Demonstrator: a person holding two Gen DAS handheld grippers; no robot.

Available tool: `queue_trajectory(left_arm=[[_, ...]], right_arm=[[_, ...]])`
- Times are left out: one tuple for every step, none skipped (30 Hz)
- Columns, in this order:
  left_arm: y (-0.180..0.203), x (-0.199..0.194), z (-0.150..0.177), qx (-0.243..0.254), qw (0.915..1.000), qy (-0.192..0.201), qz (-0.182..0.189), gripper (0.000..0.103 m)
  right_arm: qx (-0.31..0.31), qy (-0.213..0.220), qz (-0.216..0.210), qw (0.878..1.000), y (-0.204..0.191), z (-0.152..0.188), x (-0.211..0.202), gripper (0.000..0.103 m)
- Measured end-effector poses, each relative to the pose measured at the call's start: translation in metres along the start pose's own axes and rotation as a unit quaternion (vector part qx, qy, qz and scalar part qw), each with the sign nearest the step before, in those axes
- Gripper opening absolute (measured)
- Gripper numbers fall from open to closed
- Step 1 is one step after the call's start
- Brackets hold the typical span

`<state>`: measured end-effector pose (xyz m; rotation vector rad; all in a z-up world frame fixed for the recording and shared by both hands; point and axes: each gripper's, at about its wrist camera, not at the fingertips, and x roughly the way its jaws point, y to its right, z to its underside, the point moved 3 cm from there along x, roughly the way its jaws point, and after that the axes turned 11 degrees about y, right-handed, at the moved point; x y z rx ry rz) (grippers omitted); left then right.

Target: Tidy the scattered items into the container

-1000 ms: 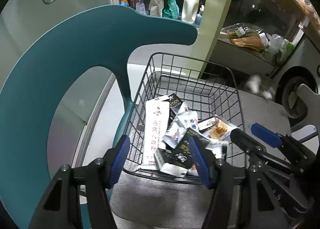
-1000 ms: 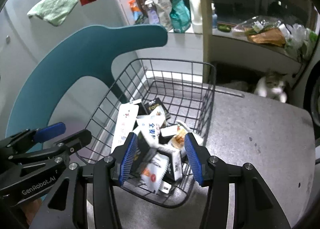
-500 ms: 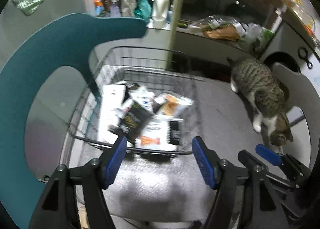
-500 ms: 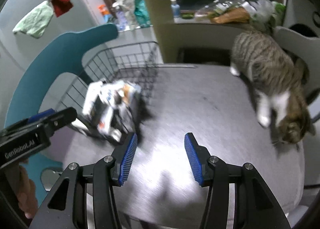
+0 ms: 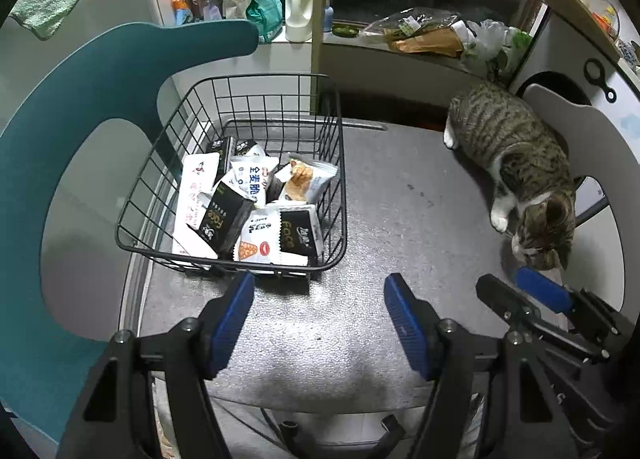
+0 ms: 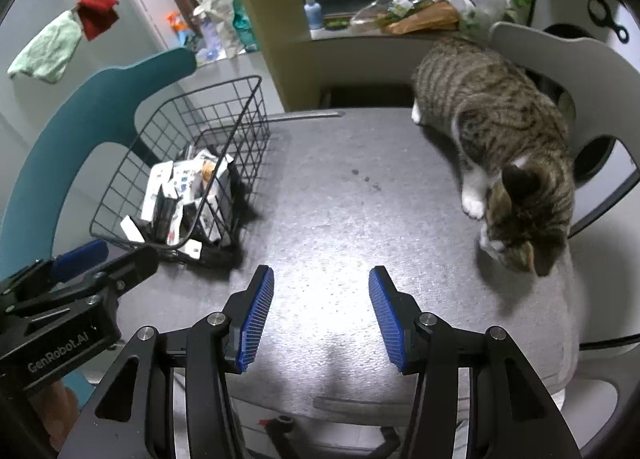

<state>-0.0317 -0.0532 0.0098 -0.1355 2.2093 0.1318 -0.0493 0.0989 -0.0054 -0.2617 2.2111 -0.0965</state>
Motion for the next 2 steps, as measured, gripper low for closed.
queue_trajectory(left_arm=[[-0.0011, -0.0007, 0.0007, 0.000, 1.0000, 0.001, 0.000, 0.072], [-0.0011, -0.0011, 0.0010, 0.001, 1.0000, 0.001, -0.002, 0.072]], right_arm=[[0.000, 0.000, -0.001, 1.000, -0.0011, 0.0007, 0.0002, 0.050], [0.001, 0.000, -0.002, 1.000, -0.0029, 0.0014, 0.0014, 0.050]])
